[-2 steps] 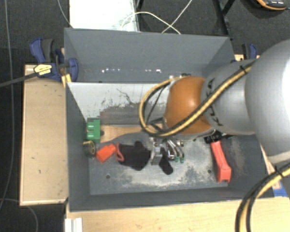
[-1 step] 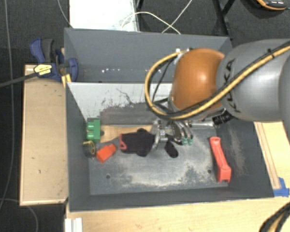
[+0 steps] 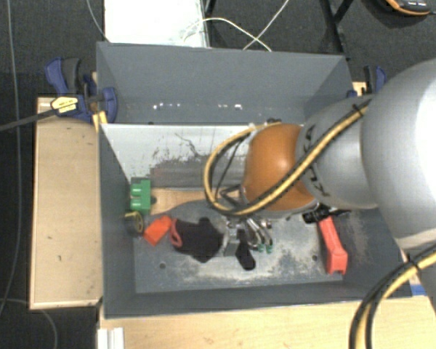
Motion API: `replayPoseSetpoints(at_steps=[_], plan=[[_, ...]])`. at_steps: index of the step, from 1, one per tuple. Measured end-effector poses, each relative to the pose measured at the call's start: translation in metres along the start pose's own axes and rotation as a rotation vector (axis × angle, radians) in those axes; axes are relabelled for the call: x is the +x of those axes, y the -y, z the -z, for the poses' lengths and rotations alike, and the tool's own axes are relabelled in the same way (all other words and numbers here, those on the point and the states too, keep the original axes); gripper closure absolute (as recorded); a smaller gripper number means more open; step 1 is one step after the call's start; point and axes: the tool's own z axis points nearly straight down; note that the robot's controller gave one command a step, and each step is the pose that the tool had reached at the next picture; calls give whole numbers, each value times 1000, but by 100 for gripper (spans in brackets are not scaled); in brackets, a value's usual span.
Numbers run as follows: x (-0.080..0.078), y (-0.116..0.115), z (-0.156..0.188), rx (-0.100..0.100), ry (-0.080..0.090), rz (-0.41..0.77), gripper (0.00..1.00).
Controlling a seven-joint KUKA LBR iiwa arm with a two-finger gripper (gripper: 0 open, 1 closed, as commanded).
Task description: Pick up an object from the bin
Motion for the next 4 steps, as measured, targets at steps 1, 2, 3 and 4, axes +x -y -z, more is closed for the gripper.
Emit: replayPoseSetpoints(at_steps=[1,2,3,4], plan=[[-16,-20,26,-8,31,-10,100],[-8,-15,3,-1,5,-31,100],[-17,-39,12,-7,25,-18,100],[-14,-31,33,-4,13,-31,100]])
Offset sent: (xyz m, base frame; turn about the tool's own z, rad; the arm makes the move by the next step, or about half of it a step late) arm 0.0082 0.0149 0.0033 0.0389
